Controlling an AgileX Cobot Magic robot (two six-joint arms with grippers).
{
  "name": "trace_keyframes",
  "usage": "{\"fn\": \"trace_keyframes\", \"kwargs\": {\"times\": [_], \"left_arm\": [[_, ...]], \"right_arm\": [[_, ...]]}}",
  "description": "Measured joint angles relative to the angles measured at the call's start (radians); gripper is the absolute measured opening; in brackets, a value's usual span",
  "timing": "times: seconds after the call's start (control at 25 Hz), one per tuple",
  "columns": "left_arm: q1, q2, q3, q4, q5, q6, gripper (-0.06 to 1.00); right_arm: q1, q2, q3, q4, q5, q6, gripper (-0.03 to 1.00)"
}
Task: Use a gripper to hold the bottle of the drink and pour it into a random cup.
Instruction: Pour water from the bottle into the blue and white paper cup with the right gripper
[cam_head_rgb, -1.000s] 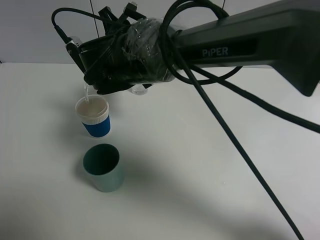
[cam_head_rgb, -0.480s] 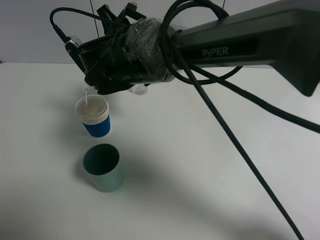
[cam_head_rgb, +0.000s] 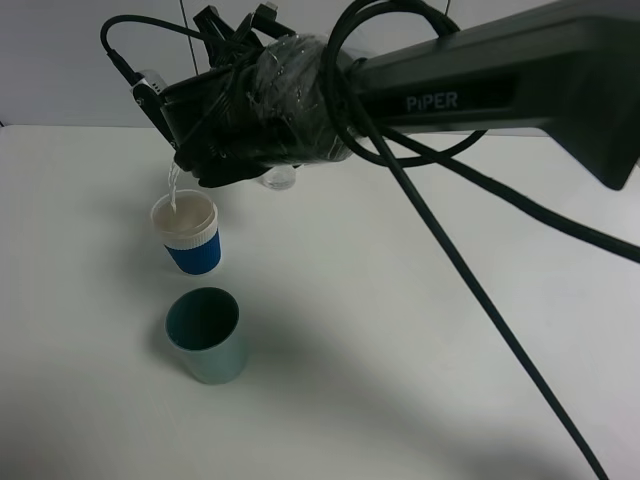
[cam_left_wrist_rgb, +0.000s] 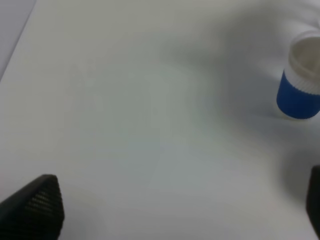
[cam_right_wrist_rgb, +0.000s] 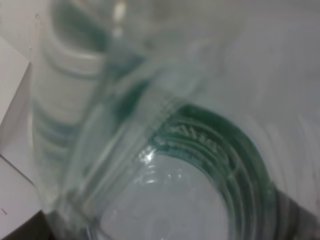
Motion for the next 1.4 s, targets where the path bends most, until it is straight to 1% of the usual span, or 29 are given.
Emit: {"fn": "trace_keyframes", "kwargs": {"times": [0.2, 0.64, 1.4], "left_arm": [[0.000, 0.000, 0.000, 0.000, 0.000, 0.000, 0.98], [0.000, 0.000, 0.000, 0.000, 0.000, 0.000, 0.98], [0.000, 0.000, 0.000, 0.002, 0.000, 0.000, 0.98]], "right_arm": [[0.000, 0.000, 0.000, -0.015, -0.017, -0.018, 0.57], [0.000, 0.000, 0.000, -0.042, -0.017, -0.026, 0.57], [-0.015, 0.000, 0.000, -0.049, -0.018, -0.026, 0.57]]}}
